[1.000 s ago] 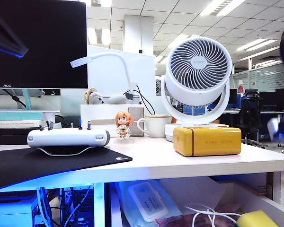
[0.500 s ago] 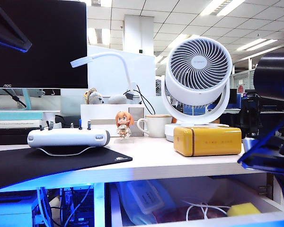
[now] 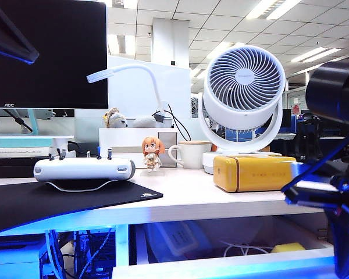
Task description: Open the drawer, place the cleaning sponge inside, then close the drawer.
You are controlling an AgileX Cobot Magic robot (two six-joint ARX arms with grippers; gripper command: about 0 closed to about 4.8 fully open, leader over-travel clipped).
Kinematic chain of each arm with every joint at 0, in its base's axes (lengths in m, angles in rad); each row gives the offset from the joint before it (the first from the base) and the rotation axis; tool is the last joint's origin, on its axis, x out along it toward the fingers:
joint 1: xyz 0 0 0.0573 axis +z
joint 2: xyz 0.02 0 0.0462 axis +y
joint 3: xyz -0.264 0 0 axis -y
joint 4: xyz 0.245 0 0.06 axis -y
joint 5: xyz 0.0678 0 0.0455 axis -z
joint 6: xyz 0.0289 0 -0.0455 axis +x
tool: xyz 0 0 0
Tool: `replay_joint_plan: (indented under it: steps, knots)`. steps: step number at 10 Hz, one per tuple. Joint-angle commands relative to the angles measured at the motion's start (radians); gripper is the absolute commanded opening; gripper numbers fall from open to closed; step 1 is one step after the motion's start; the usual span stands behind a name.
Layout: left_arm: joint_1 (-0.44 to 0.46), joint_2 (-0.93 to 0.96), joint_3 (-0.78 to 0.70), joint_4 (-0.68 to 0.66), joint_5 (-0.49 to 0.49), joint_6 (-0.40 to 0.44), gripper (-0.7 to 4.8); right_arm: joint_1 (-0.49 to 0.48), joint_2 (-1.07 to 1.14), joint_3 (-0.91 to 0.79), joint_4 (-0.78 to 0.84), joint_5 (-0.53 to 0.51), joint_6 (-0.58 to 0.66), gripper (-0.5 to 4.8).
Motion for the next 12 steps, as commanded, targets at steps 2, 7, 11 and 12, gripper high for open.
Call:
replay_joint_plan:
  steps: [2, 7, 11, 12]
  knots:
    - [0.000, -0.002, 0.003, 0.013, 0.003, -0.003, -0.06, 0.000, 0.083, 0.008, 0.161, 0.012, -0.005, -0.08]
    - [0.000, -0.002, 0.003, 0.013, 0.004, -0.003, -0.06, -0.119, 0.124, 0.034, 0.339, 0.026, -0.009, -0.07]
    - [0.000, -0.001, 0.003, 0.012, 0.008, -0.004, -0.06, -0.124, 0.216, 0.083, 0.425, 0.002, -0.009, -0.07]
    - [0.000, -0.001, 0.003, 0.012, 0.007, -0.003, -0.06, -0.124, 0.245, 0.108, 0.497, 0.006, -0.008, -0.08]
